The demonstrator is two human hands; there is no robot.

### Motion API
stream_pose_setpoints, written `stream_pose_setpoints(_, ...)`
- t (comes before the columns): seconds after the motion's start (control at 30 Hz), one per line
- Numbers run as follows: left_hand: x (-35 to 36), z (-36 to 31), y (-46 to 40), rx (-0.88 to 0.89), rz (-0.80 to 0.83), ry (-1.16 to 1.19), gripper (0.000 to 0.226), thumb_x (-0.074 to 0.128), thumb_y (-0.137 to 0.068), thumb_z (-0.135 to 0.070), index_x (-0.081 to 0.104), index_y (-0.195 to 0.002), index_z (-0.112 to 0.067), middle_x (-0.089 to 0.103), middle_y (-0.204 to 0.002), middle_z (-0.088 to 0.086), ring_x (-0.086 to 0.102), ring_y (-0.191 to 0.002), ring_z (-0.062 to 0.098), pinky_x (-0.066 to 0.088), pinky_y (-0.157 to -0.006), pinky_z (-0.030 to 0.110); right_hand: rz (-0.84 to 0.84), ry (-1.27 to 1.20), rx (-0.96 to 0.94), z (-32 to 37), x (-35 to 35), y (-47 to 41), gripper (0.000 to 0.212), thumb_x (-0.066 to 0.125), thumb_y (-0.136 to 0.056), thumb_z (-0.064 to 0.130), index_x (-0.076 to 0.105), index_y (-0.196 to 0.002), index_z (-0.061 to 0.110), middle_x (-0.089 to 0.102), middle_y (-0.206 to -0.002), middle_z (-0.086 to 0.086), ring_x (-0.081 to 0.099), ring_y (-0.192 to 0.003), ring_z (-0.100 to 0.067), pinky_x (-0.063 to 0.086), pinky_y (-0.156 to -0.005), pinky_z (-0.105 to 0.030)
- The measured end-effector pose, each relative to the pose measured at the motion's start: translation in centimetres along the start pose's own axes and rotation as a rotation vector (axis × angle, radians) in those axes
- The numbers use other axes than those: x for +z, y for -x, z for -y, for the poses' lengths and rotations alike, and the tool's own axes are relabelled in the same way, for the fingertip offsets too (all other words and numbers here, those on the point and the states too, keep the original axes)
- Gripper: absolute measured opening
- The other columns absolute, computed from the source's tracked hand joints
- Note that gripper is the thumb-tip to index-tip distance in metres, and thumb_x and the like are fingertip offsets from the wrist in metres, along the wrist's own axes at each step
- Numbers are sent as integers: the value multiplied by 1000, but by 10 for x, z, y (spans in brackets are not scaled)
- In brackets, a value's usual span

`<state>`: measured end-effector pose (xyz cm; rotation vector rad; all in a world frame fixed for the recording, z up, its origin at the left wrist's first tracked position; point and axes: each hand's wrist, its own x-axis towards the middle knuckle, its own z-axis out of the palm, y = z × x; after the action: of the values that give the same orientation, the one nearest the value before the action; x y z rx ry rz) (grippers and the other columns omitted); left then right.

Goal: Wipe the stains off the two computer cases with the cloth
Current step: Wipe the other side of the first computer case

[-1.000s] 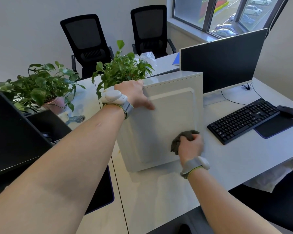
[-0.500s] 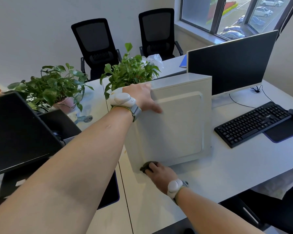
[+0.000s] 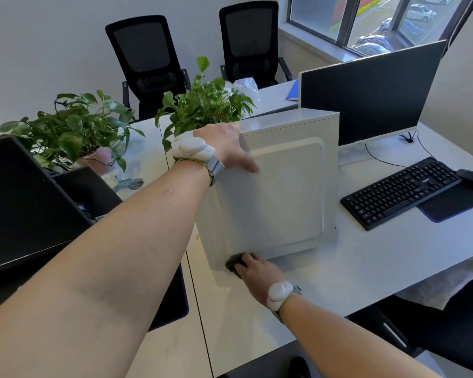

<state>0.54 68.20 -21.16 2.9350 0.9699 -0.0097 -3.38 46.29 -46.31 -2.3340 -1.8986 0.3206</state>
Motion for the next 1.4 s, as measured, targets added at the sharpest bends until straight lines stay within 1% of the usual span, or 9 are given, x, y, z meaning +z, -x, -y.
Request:
stream_pose_setpoints(0.13,4,0,2,5,-35,-20,98,68,-34,-92,56,-110,-30,67,-99,-7,64,-94,27,49,-73,36,112,-226,475,-33,-9,22,34,50,-95,14,68,-123,18,59,-129,-8,64,-108,-34,52,-85,-32)
stream_pose_setpoints(0.27,4,-1,3,18,-45,-36,89,70,-40,-90,52,-102,-29,65,-101,-5,61,-99,29,43,-71,37,-334,-772,1047,-79,-39,39,20,62,-88,18,77,-102,19,72,-85,-2,66,-79,-24,53,-73,-32)
stream_pose_setpoints(0.37,2,-1,2,21,-43,-23,88,70,-40,-90,51,-99,-29,65,-99,-5,61,-96,29,43,-70,36,-710,-1144,1232,-93,-73,27,23,72,-85,24,74,-105,12,71,-86,-5,66,-82,-24,55,-74,-35)
stream_pose_setpoints(0.47,1,-1,4,28,-51,-19,87,69,-40,-91,51,-99,-29,66,-98,-6,62,-93,28,42,-70,36,-985,-1360,1177,-95,-121,-1,23,75,-88,27,64,-103,14,67,-90,0,65,-82,-16,52,-73,-31)
stream_pose_setpoints(0.6,0,-2,8,25,-60,-43,90,66,-38,-94,52,-98,-29,66,-97,-6,62,-93,27,40,-69,35,-1145,-1165,918,-113,-181,-30,23,73,-91,30,65,-110,20,68,-100,4,66,-91,-13,54,-79,-29)
stream_pose_setpoints(0.73,1,-2,9,16,-70,-34,89,65,-37,-95,51,-94,-29,65,-94,-6,57,-85,25,40,-68,34,-1075,-823,706,-134,-199,-36,24,64,-97,31,65,-119,21,61,-111,5,56,-93,-9,43,-79,-14)
stream_pose_setpoints(0.87,-2,-4,7,14,-48,-32,86,68,-40,-93,51,-97,-30,66,-97,-7,63,-94,26,41,-70,34,-949,-636,677,-143,-163,-15,29,65,-98,24,62,-125,13,61,-117,-4,55,-96,-14,44,-82,-26)
stream_pose_setpoints(1.03,-4,-7,11,-15,-26,-36,90,66,-38,-95,53,-99,-31,66,-98,-7,63,-95,25,46,-72,35,-892,-839,806,-137,-170,-16,15,62,-98,26,64,-109,15,61,-105,-1,61,-94,-22,42,-75,-29)
stream_pose_setpoints(1.4,-6,-24,50,-71,106,-69,108,77,-43,-83,44,-131,-29,53,-128,0,49,-117,28,45,-96,47,-806,-892,470,-39,-212,-34,31,74,-88,28,57,-113,18,57,-112,1,55,-89,-10,51,-84,-29)
